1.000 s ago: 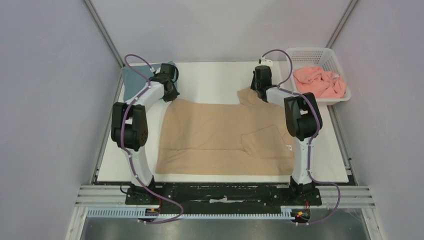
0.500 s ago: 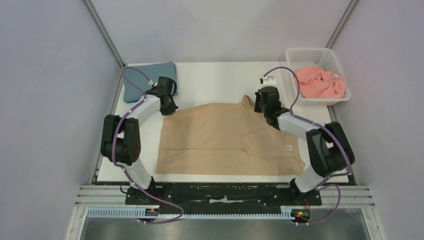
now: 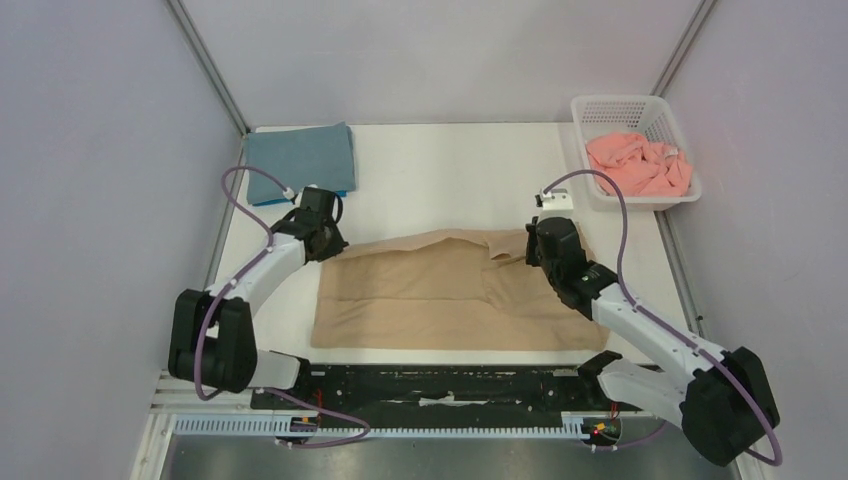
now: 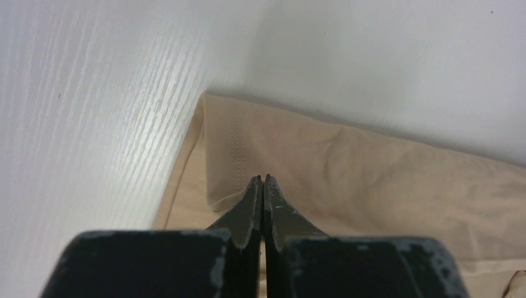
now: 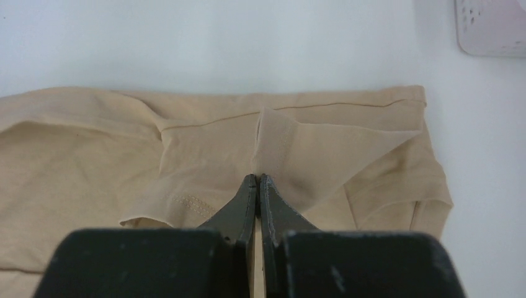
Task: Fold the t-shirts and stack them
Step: Fold the other side of the tshirt into a rectangle
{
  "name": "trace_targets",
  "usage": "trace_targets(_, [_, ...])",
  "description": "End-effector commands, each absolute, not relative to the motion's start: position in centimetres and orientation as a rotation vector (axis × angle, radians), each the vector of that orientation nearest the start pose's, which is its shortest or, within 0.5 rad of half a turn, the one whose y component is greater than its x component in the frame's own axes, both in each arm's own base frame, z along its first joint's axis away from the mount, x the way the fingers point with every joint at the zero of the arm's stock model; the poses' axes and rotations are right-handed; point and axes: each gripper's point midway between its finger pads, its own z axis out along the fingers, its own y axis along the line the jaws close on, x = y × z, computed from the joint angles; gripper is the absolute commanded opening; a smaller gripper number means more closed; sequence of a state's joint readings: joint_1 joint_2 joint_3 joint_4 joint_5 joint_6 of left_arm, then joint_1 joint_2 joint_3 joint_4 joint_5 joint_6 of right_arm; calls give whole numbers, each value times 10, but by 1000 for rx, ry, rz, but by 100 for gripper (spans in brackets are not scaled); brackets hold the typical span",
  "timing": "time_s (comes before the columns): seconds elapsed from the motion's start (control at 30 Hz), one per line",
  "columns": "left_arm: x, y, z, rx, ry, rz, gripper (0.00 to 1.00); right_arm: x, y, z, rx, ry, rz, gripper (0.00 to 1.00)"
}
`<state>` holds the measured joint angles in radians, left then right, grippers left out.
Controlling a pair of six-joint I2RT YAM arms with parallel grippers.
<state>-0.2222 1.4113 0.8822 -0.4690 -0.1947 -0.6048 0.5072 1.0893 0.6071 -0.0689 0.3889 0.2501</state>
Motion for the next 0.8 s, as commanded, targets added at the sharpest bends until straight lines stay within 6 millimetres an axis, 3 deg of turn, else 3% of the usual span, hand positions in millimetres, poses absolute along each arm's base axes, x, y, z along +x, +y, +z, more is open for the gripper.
trace_targets(0.0, [313, -54, 89, -618, 2388, -71, 2, 285, 98, 121, -39, 2116, 35, 0])
trace_targets(0.2, [294, -51, 84, -647, 2382, -89, 2, 258, 109, 121, -62, 2132, 172, 0])
trace_targets(0.5, [279, -47, 77, -655, 2395, -73, 2, 221, 104, 95, -150, 2265, 175, 5])
trace_targets(0.67, [266, -43, 57, -676, 2442, -30, 2, 195, 109, 76, -236, 2359, 249, 15])
trace_targets(0.77, [260, -33, 49, -702, 2449, 45, 7, 182, 102, 69, -233, 2403, 236, 20])
